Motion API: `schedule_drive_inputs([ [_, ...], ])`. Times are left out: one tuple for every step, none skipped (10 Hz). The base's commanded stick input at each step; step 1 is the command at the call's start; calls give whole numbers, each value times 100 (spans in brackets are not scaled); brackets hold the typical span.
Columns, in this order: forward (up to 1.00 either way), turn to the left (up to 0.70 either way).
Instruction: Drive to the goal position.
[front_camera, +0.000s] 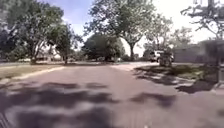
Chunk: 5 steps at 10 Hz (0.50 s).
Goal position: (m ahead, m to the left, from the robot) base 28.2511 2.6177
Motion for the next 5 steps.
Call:
schedule_drive_inputs([
  [69,3],
  [69,3],
  [69,3],
  [69,3],
  [69,3],
])
